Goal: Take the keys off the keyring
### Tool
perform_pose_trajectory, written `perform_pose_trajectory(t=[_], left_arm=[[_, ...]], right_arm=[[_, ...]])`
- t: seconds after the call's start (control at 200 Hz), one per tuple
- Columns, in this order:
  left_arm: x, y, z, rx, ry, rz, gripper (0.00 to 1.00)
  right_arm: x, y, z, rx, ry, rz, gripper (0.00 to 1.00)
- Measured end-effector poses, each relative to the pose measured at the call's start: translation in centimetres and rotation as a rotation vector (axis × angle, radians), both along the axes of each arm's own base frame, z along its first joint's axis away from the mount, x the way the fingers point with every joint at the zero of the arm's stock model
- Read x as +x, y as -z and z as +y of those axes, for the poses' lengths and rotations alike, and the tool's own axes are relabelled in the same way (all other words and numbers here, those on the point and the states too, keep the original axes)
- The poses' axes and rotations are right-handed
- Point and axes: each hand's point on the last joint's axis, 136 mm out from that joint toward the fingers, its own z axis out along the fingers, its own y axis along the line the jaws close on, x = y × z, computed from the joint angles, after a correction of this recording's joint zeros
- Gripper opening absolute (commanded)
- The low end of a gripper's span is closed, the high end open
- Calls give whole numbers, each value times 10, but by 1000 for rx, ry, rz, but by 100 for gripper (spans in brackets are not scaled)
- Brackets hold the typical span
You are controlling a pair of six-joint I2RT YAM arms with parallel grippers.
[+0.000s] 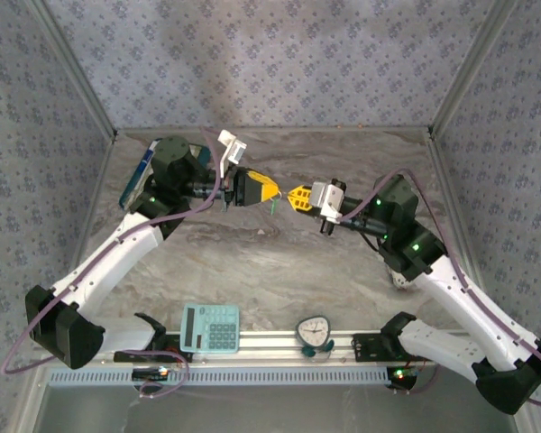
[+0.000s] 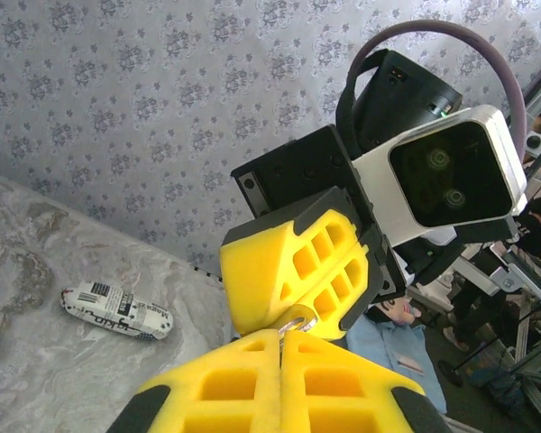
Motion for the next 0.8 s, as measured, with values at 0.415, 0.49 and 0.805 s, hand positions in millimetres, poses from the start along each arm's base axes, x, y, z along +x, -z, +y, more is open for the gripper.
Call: perform_pose_trajectory(t=[0.415,0.49,0.805], left_arm=[[13,-3,10,-29,-71,8,0],[20,-5,13,-35,-106,3,0],[43,12,28,-3,-266,2,0]], right_arm=[[-18,24,16,-67,-24,-3,0],[-22,31,19,-85,-41,7,0],[-13,50,15,-93,12,74,0]])
